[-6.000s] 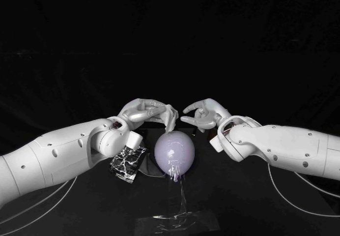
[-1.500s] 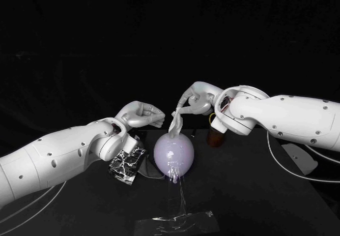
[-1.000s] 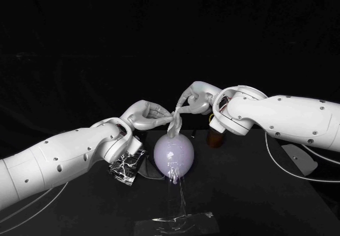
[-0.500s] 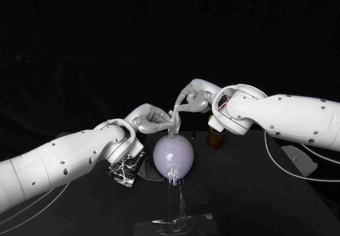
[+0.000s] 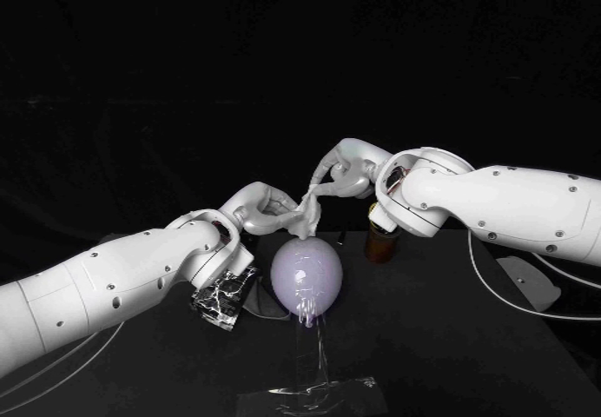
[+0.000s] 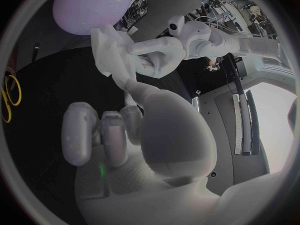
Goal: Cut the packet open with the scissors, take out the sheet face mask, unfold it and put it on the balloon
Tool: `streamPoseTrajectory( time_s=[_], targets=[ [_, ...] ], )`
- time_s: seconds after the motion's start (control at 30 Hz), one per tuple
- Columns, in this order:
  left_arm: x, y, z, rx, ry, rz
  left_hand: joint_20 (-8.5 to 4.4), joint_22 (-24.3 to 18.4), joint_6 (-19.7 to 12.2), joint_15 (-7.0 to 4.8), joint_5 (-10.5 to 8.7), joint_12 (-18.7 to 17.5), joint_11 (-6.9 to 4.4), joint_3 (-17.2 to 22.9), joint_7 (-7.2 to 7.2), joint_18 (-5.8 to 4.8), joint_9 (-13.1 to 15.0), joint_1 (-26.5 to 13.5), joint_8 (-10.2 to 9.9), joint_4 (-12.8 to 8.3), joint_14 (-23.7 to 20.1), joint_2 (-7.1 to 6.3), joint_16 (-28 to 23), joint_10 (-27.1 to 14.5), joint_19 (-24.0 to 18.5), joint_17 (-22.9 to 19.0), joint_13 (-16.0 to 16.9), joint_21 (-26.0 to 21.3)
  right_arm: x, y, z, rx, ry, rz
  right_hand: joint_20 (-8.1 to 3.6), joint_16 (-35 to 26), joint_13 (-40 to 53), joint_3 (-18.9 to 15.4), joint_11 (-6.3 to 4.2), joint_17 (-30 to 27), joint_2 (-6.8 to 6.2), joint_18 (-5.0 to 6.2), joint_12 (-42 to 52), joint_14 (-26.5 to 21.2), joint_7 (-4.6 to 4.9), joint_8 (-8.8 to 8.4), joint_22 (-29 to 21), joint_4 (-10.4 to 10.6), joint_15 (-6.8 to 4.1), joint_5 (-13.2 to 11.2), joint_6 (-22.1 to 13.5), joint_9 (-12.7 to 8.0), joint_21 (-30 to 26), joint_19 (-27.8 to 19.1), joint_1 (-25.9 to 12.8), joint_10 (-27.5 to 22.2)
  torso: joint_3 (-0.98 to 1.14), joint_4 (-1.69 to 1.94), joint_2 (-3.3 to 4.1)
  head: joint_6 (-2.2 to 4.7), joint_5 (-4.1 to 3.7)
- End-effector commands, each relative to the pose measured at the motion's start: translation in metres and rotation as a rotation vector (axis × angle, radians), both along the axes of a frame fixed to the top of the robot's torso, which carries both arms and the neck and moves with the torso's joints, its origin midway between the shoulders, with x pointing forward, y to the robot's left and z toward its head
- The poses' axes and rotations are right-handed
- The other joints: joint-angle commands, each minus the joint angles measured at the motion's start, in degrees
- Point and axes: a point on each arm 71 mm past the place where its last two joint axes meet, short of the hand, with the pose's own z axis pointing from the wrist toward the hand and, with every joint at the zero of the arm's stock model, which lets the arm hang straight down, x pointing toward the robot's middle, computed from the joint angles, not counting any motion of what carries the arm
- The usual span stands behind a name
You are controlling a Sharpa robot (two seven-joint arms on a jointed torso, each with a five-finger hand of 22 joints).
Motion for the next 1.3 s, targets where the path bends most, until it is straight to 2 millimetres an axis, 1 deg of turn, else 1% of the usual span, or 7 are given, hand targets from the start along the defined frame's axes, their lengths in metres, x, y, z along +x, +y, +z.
streamPoseTrajectory(
  time_s=[0.03, 0.17, 0.37, 0.77, 1.0, 1.2, 1.3],
  targets=[
    [0.001, 0.002, 0.004, -0.06, -0.003, 0.02, -0.03, 0.1, -0.5, -0.03, 0.14, 0.3, 0.04, 1.0, -0.04, 0.26, 0.6, 0.4, 0.4, -0.2, 0.4, 0.78, 0.2, 0.3, 0.4, -0.2, 0.0, 0.4, 0.001, -0.002, 0.0, -0.033, -0.005, 0.004, -0.14, 0.4, 8.0, 0.3, -1.26, 15.1, 0.49, -0.78, 0.2, 6.0, -0.01, 0.18, 12.2, 0.0, -0.22, 0.1, 0.3, 2.5, 0.2, 2.7, -0.1, 2.7, -0.03, -0.01, 0.01, 0.04, 0.05],
    [0.002, 0.01, 0.004, -0.091, 0.016, 0.038, -0.1, 0.1, -1.0, 0.02, 0.17, 0.1, 0.11, 2.6, 0.16, 0.21, 1.5, -0.7, 0.9, -0.4, 0.5, 0.18, 0.1, 0.2, 0.4, -0.5, -0.2, 0.6, 0.004, -0.007, -0.001, -0.074, -0.01, 0.003, -0.14, 0.4, 8.1, 0.3, -1.26, 15.1, 0.41, -0.81, 0.3, 6.0, -0.02, 0.23, 12.2, 0.0, -0.22, 0.1, 0.3, 2.6, 0.3, 2.7, -0.2, 2.7, -0.05, 0.0, -0.02, 0.05, 0.05],
    [0.004, 0.019, 0.007, -0.108, 0.03, 0.058, -0.09, 0.1, -1.0, -0.02, 0.16, 0.2, 0.04, 3.0, 0.15, 0.21, 2.0, -1.3, 1.3, -0.6, 0.7, -0.44, 0.1, 0.5, 0.4, -0.5, -0.2, 0.7, 0.005, -0.013, -0.001, -0.142, -0.028, 0.009, -0.14, 0.4, 8.1, 0.4, -1.27, 15.1, 0.35, -0.82, 0.3, 6.0, -0.03, 0.27, 12.2, -0.1, -0.23, 0.1, 0.3, 2.6, 0.4, 2.8, -0.3, 2.7, -0.01, 0.05, -0.04, 0.03, 0.1],
    [0.015, 0.02, 0.027, -0.027, 0.013, 0.044, -0.4, 0.5, -1.0, -0.42, 0.17, 0.8, -0.35, 3.8, 0.04, 0.29, 3.0, -2.1, 2.0, -1.6, 1.8, -1.28, 0.9, 1.5, 1.1, -0.3, 0.0, 1.6, 0.006, -0.013, 0.003, -0.217, -0.091, 0.023, -0.15, 0.4, 8.2, 0.6, -1.29, 15.1, 0.19, -0.9, 0.5, 6.0, -0.07, 0.4, 12.3, -0.2, -0.24, 0.1, 0.3, 2.7, 0.9, 2.9, -0.5, 2.8, 0.07, -0.05, 0.03, 0.12, 0.42],
    [0.02, 0.017, 0.039, 0.017, -0.015, 0.037, -1.04, 1.1, -1.0, -1.0, 0.17, 2.0, -0.91, 4.3, -0.24, 0.25, 3.6, -2.9, 2.3, -2.6, 3.1, -1.47, 2.4, 2.8, 2.1, 0.3, 0.6, 2.9, 0.006, -0.008, 0.01, -0.244, -0.113, 0.04, -0.15, 0.4, 8.2, 0.6, -1.29, 15.1, 0.19, -0.9, 0.5, 6.0, -0.07, 0.4, 12.3, -0.2, -0.24, 0.1, 0.3, 2.7, 0.9, 2.9, -0.5, 2.8, 0.03, -0.09, 0.0, 0.18, 0.4],
    [0.027, 0.019, 0.051, 0.043, -0.038, 0.048, -1.62, 1.9, -0.9, -1.49, 0.17, 3.2, -1.35, 4.3, -0.51, 0.19, 4.0, -3.7, 2.4, -3.4, 4.0, -1.56, 3.8, 3.5, 2.8, 0.9, 1.2, 4.3, 0.008, -0.004, 0.021, -0.32, -0.177, 0.054, -0.17, 0.4, 8.3, 0.7, -1.32, 15.1, 0.05, -0.96, 0.5, 6.0, -0.11, 0.49, 12.4, -0.4, -0.27, 0.1, 0.3, 2.7, 1.2, 3.0, -0.7, 2.9, 0.07, -0.01, -0.08, 0.31, 0.24],
    [0.029, 0.021, 0.055, 0.05, -0.045, 0.054, -1.78, 2.1, -0.9, -1.62, 0.18, 3.5, -1.47, 4.4, -0.57, 0.18, 4.1, -3.8, 2.4, -3.6, 4.2, -1.56, 4.2, 3.7, 2.9, 1.1, 1.4, 4.7, 0.01, -0.004, 0.027, -0.342, -0.202, 0.048, -0.17, 0.4, 8.3, 0.8, -1.33, 15.1, -0.01, -0.99, 0.6, 6.0, -0.14, 0.54, 12.4, -0.4, -0.29, 0.1, 0.4, 2.8, 1.4, 3.0, -0.8, 2.9, 0.04, 0.04, -0.08, 0.43, 0.18]
  ],
)
